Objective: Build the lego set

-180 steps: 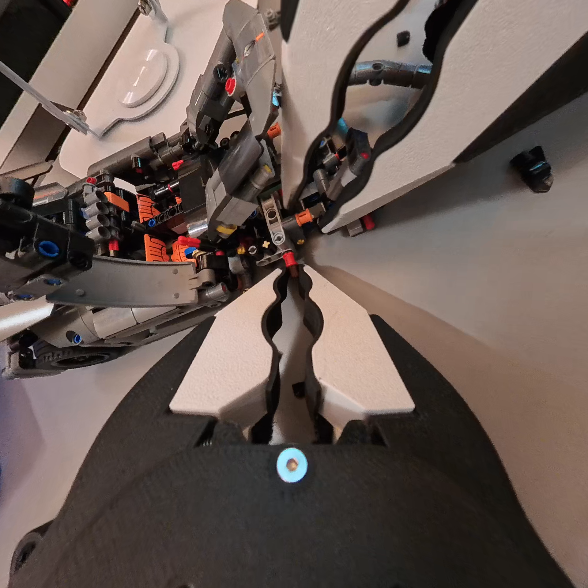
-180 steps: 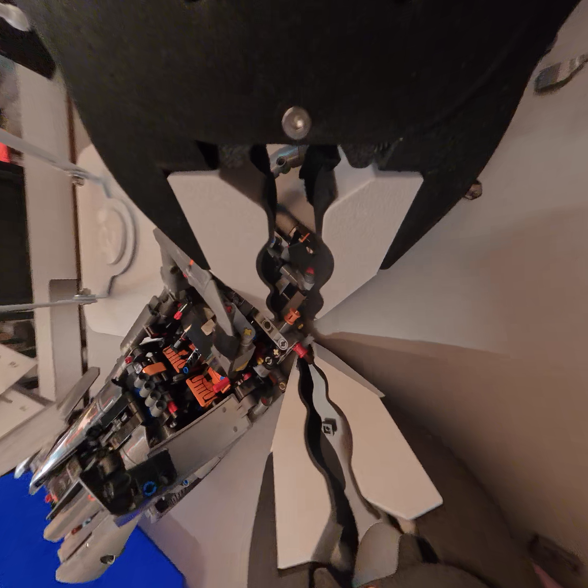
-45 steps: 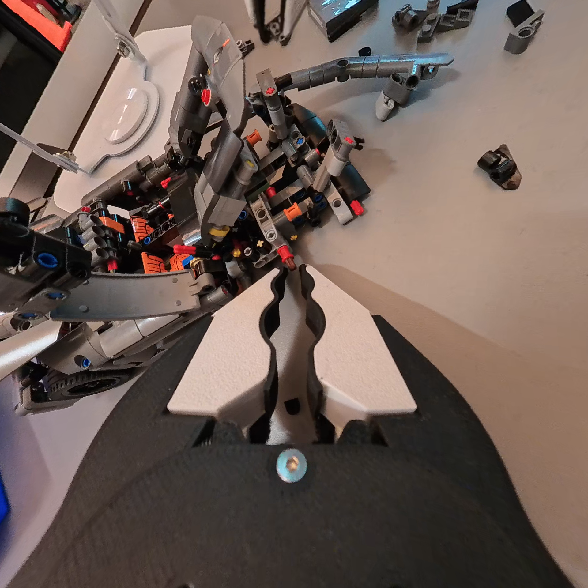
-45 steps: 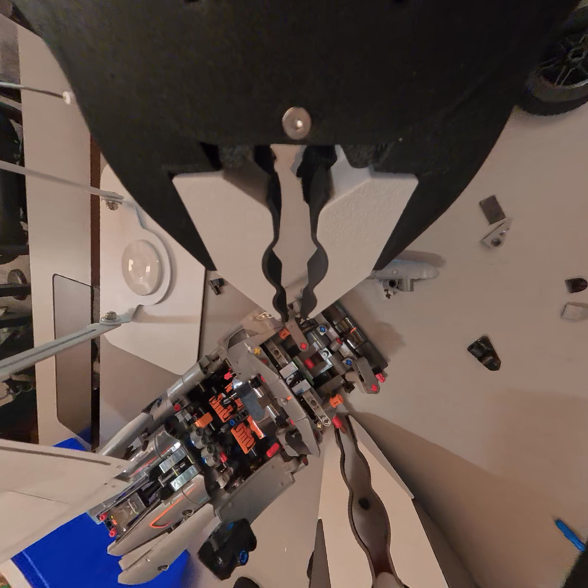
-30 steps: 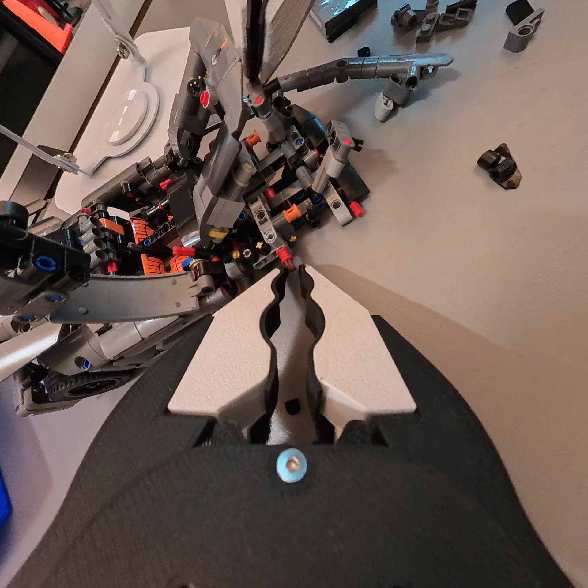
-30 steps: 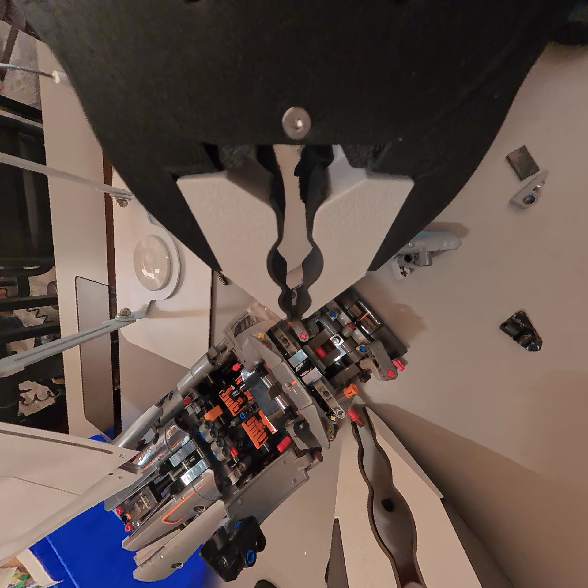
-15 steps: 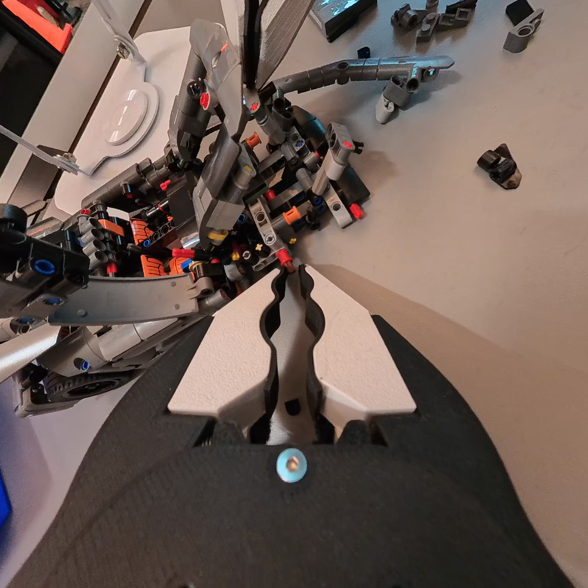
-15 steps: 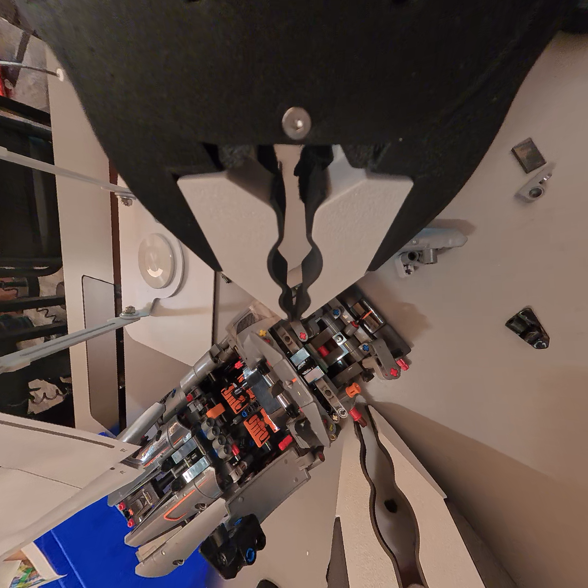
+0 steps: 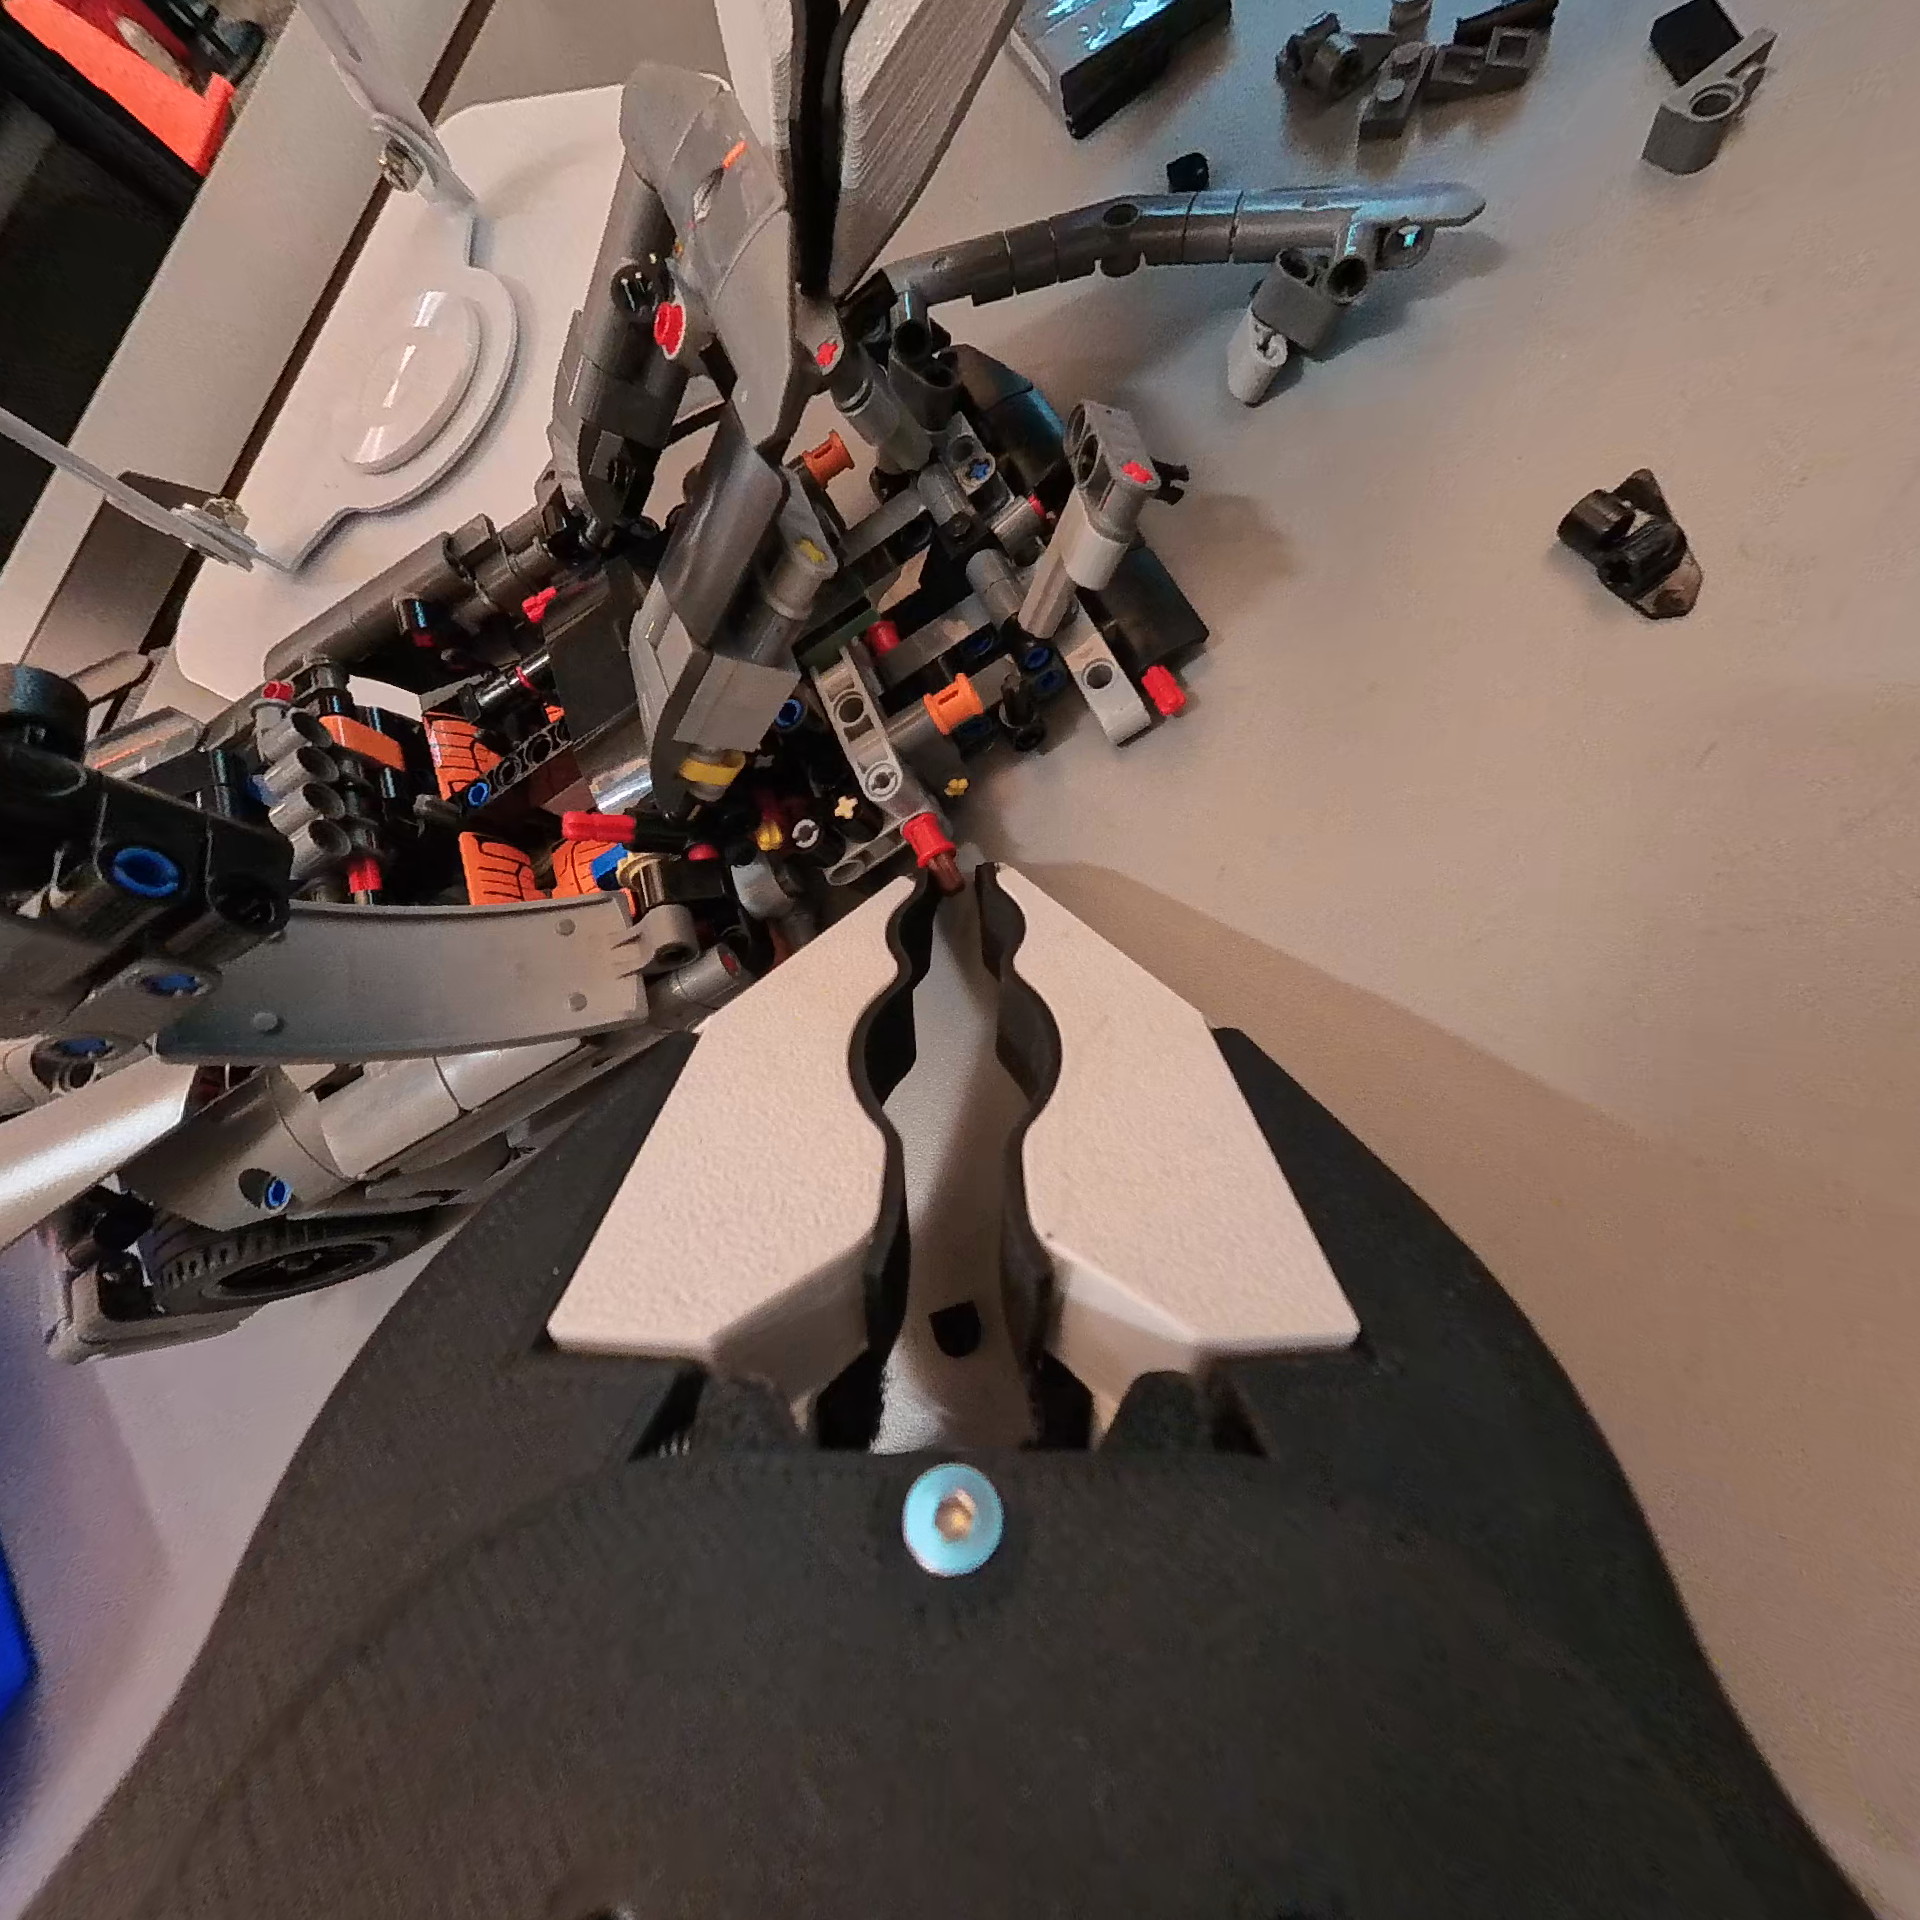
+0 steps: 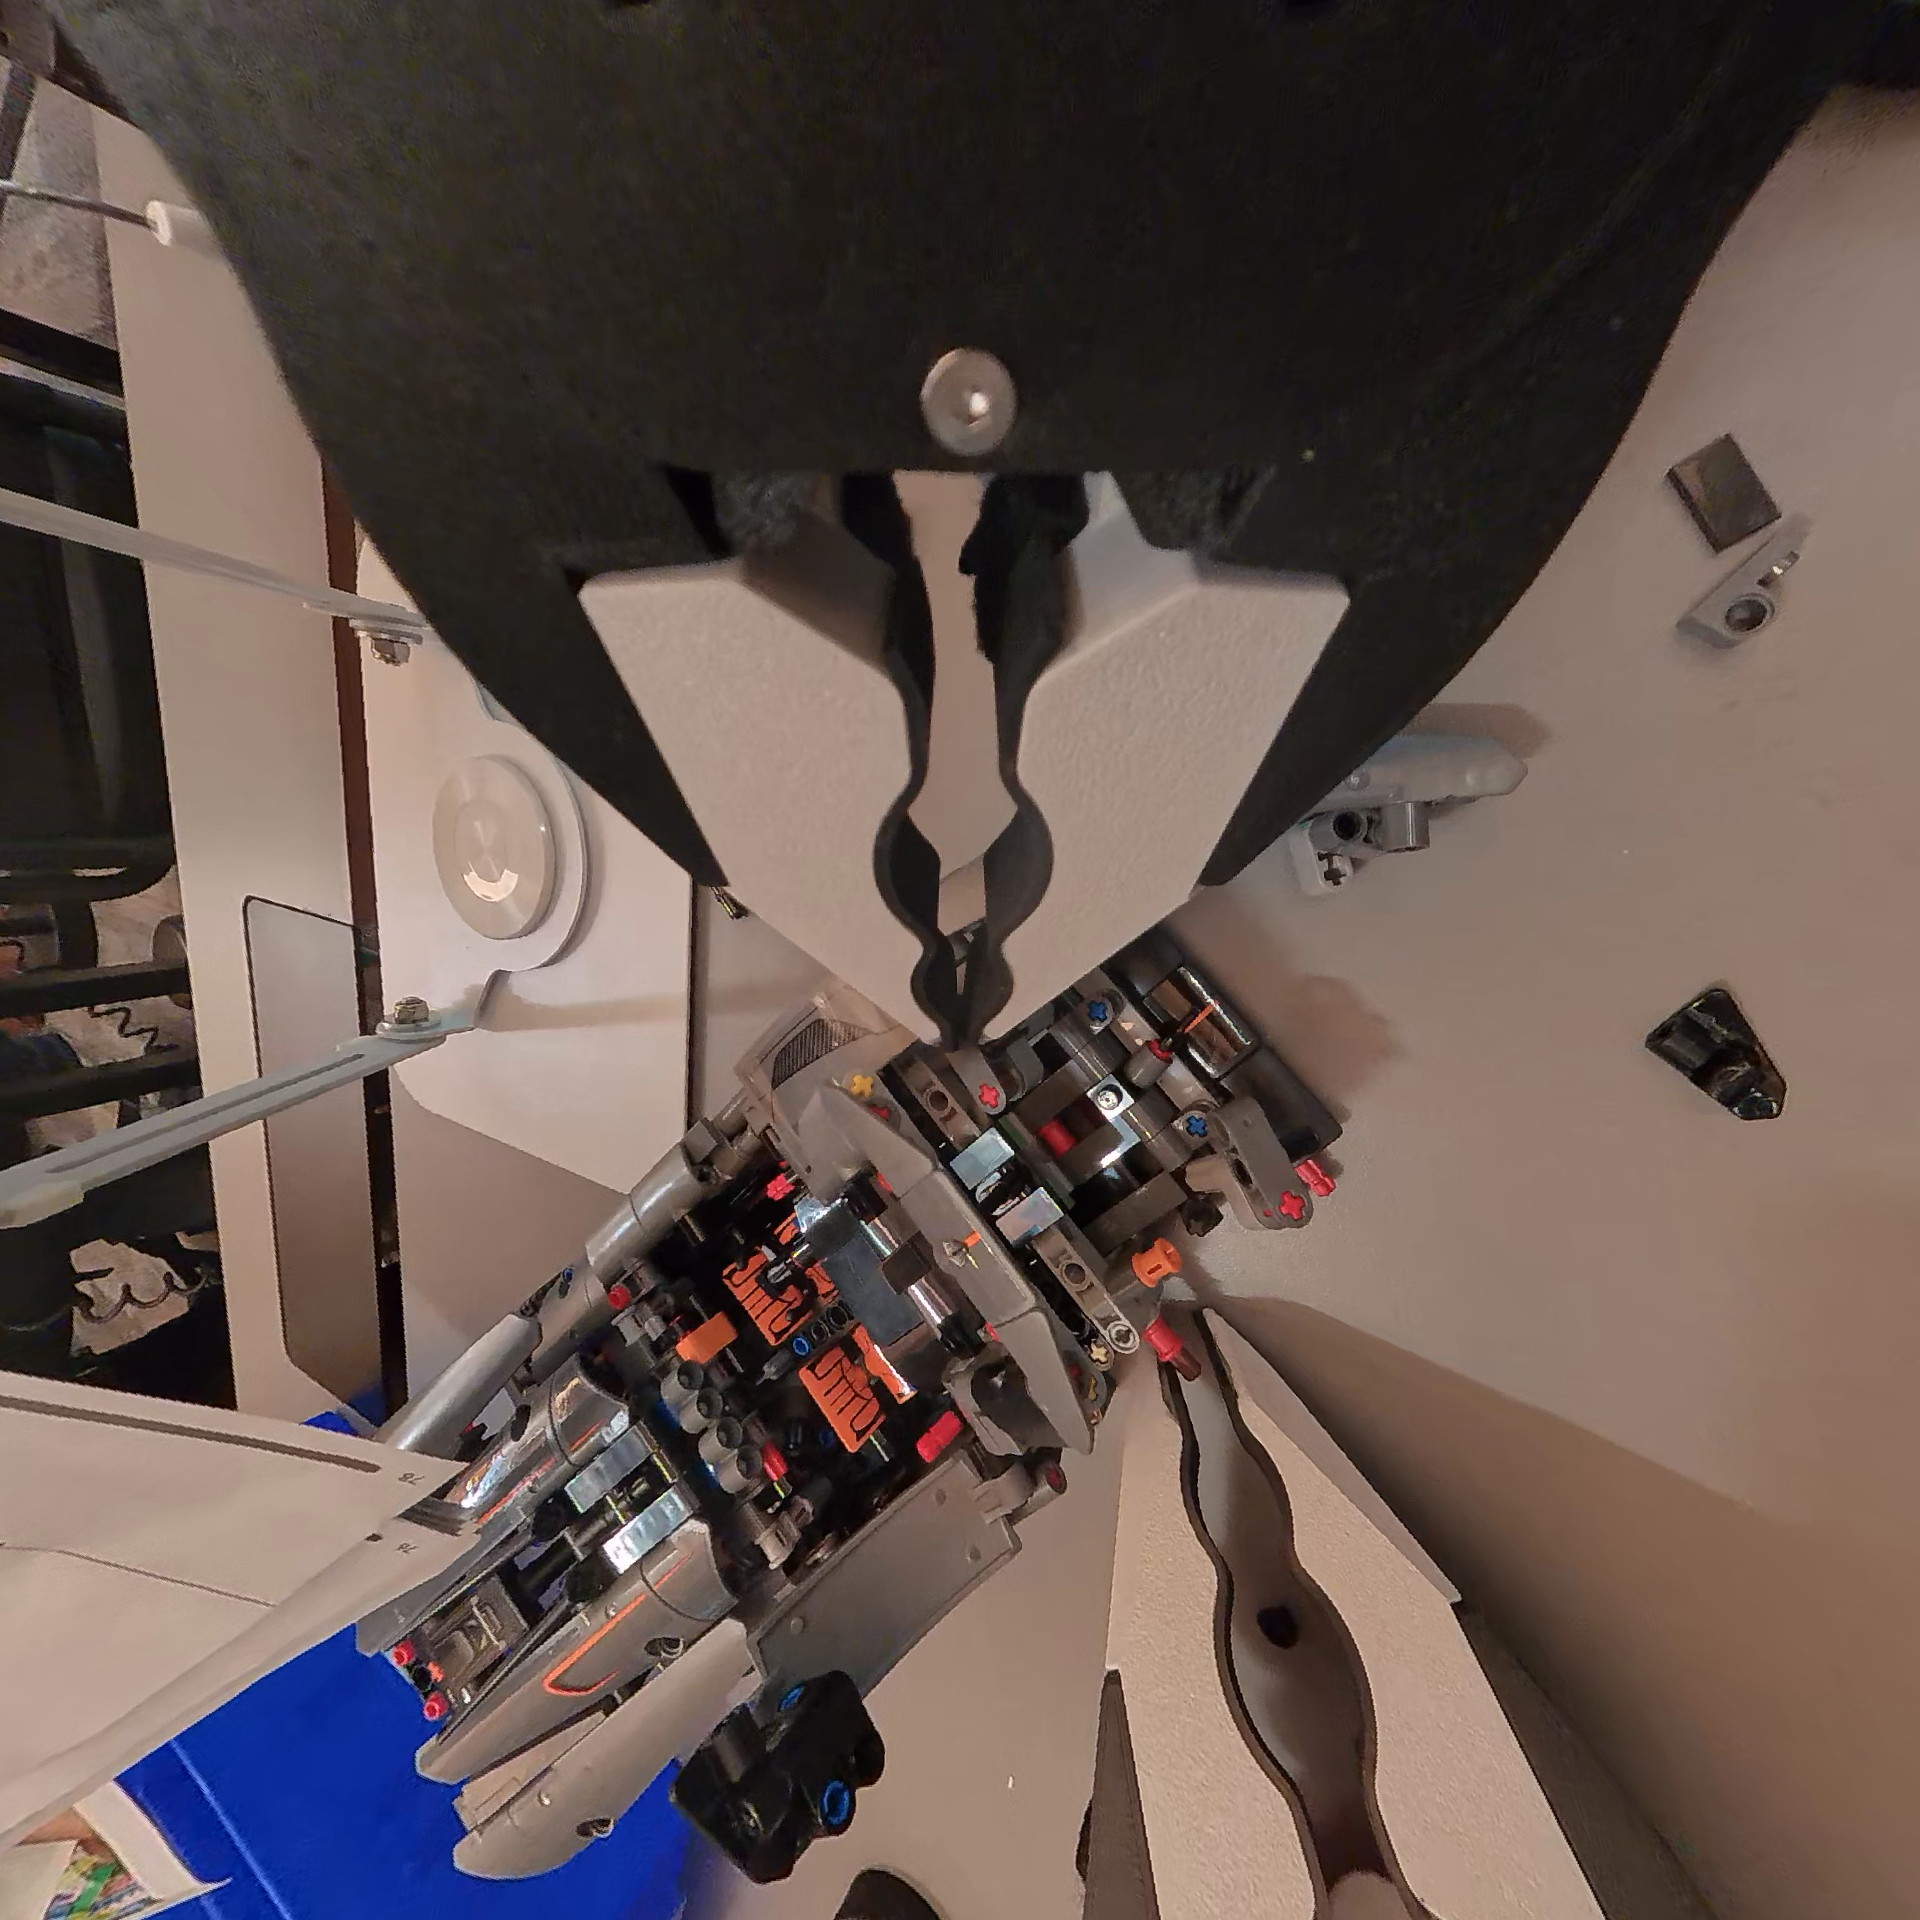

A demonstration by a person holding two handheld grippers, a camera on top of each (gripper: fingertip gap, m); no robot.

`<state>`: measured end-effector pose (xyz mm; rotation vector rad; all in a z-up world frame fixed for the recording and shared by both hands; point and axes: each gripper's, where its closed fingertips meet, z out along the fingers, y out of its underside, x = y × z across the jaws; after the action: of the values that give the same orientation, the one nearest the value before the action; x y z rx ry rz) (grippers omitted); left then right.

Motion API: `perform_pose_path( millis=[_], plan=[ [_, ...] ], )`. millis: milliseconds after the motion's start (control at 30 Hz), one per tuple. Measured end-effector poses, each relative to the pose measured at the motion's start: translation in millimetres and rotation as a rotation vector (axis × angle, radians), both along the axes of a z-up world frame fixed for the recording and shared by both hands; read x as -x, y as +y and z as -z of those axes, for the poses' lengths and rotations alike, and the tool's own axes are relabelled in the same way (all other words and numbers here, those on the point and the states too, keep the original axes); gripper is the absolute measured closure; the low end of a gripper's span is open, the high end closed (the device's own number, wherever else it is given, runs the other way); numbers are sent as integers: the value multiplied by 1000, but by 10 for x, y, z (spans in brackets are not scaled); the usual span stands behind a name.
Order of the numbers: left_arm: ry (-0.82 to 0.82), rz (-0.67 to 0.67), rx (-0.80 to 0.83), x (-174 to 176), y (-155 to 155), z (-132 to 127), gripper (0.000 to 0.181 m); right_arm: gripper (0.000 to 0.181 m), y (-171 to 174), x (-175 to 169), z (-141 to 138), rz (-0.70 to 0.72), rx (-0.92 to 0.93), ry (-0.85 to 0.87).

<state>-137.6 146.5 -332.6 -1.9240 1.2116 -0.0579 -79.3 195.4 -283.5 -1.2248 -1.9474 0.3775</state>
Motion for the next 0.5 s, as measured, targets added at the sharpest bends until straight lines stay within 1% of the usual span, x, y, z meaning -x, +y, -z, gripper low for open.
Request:
perform_pose_path(
  millis=[500],
  plan=[
    [0,1,1,2,2,1,176,181,11,26,4,4,19,15]
  ],
)
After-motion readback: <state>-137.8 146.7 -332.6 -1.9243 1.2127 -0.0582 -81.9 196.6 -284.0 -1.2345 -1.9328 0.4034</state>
